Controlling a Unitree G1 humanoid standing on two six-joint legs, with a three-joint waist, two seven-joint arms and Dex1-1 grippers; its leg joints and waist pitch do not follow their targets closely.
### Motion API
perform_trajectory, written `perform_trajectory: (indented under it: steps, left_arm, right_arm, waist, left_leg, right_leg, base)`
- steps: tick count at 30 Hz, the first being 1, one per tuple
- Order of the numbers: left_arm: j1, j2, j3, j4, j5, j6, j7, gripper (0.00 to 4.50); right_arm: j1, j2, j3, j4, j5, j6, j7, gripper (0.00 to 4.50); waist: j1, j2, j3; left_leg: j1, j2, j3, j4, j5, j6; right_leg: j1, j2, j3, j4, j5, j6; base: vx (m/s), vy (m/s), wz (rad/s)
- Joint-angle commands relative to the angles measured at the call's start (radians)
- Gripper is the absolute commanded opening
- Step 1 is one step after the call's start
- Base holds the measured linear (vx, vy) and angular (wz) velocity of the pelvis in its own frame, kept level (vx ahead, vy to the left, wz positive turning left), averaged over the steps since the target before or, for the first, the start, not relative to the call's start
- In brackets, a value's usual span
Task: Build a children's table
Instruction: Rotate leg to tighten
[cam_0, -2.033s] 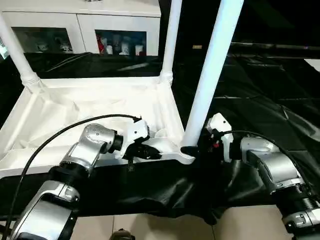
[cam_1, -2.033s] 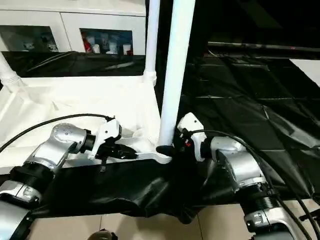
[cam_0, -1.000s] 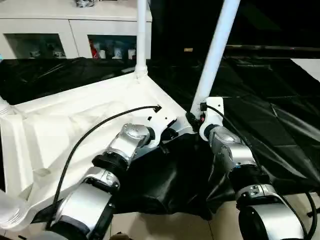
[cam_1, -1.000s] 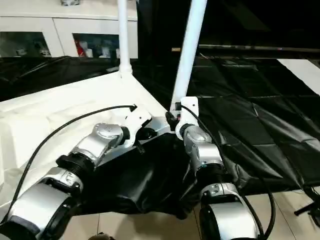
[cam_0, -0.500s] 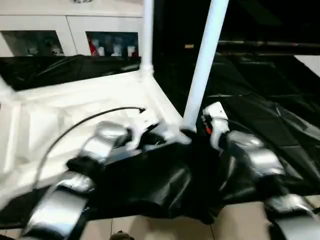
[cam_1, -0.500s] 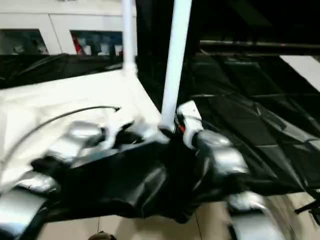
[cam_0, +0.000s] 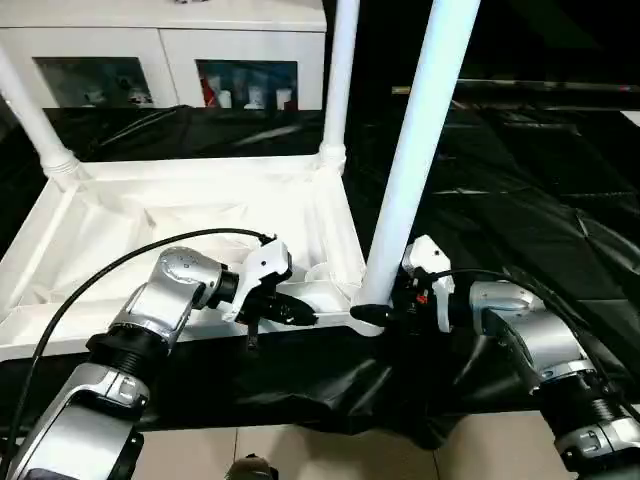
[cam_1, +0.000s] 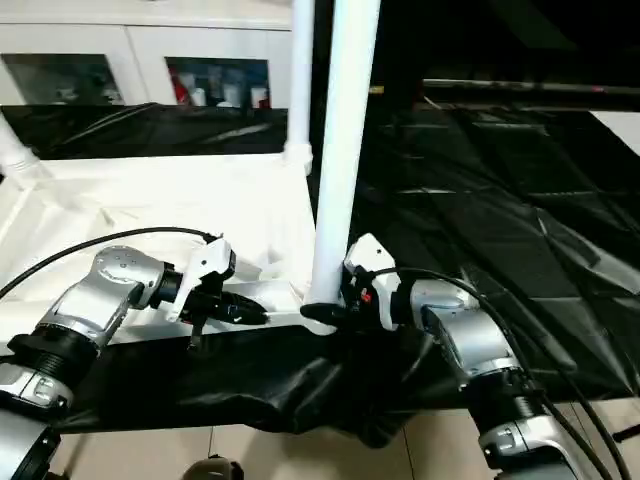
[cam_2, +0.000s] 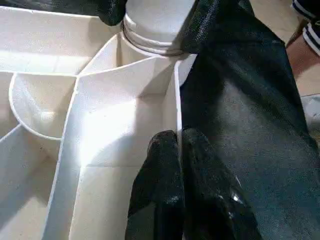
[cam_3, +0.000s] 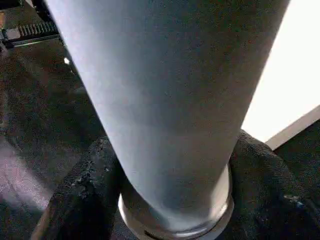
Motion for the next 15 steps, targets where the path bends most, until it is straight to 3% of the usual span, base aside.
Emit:
perform_trajectory:
  steps: [1, 4, 7, 11, 12, 13, 15]
  left_arm:
    - [0.006, -0.007, -0.014, -0.062, -0.031, 0.005, -0.043, 0.00]
    - [0.012, -0.022, -0.008, -0.062, -0.021, 0.004, 0.001, 0.00]
    - [0.001, -0.056, 0.012, -0.029, 0.002, 0.017, 0.119, 0.00]
    - [-0.041, -0.120, 0.040, 0.049, 0.041, 0.034, 0.309, 0.00]
    - [-0.058, -0.140, 0.045, 0.076, 0.054, 0.039, 0.366, 0.00]
    - [-0.069, -0.153, 0.048, 0.092, 0.062, 0.043, 0.404, 0.00]
    - [-0.100, -0.201, 0.057, 0.133, 0.072, 0.060, 0.499, 0.00]
  right_arm:
    - [0.016, -0.021, 0.003, -0.014, -0.010, 0.019, 0.000, 2.63]
    - [0.018, -0.006, -0.003, -0.001, -0.007, 0.028, -0.025, 2.63]
    - [-0.009, 0.047, -0.036, 0.074, -0.039, 0.026, -0.171, 2.63]
    - [-0.068, 0.157, -0.126, 0.228, -0.058, 0.036, -0.466, 2.62]
    - [-0.084, 0.190, -0.155, 0.267, -0.054, 0.048, -0.557, 2.62]
    - [-0.095, 0.211, -0.173, 0.290, -0.051, 0.057, -0.616, 2.62]
    - [-0.123, 0.265, -0.221, 0.349, -0.038, 0.063, -0.765, 2.62]
  waist:
    - [-0.004, 0.001, -0.073]
    - [-0.006, -0.003, -0.072]
    - [-0.007, -0.004, -0.070]
    - [-0.018, -0.005, -0.066]
    - [-0.023, 0.002, -0.066]
    - [-0.031, -0.001, -0.067]
    - [-0.038, 0.011, -0.068]
  left_leg:
    - [0.018, 0.035, -0.008, -0.060, -0.242, 0.004]
    - [0.017, 0.035, -0.007, -0.060, -0.233, 0.009]
    - [0.018, 0.034, -0.008, -0.063, -0.252, -0.003]
    - [0.020, 0.028, -0.013, -0.070, -0.305, -0.041]
    - [0.022, 0.030, -0.016, -0.071, -0.313, -0.050]
    - [0.025, 0.029, -0.015, -0.071, -0.319, -0.057]
    - [0.025, 0.027, -0.016, -0.071, -0.333, -0.067]
  right_leg:
    - [0.042, -0.068, 0.054, -0.061, -0.109, -0.225]
    - [0.041, -0.067, 0.054, -0.062, -0.114, -0.220]
    - [0.038, -0.070, 0.055, -0.067, -0.153, -0.214]
    - [0.037, -0.076, 0.055, -0.083, -0.316, -0.169]
    - [0.034, -0.077, 0.055, -0.084, -0.328, -0.160]
    - [0.031, -0.074, 0.056, -0.085, -0.318, -0.159]
    - [0.030, -0.072, 0.056, -0.085, -0.287, -0.166]
  base:
    - [0.000, 0.000, 0.00]
    - [0.000, 0.000, 0.00]
    - [0.000, 0.000, 0.00]
    - [0.000, 0.000, 0.00]
    - [0.000, 0.000, 0.00]
    - [0.000, 0.000, 0.00]
    - [0.000, 0.000, 0.00]
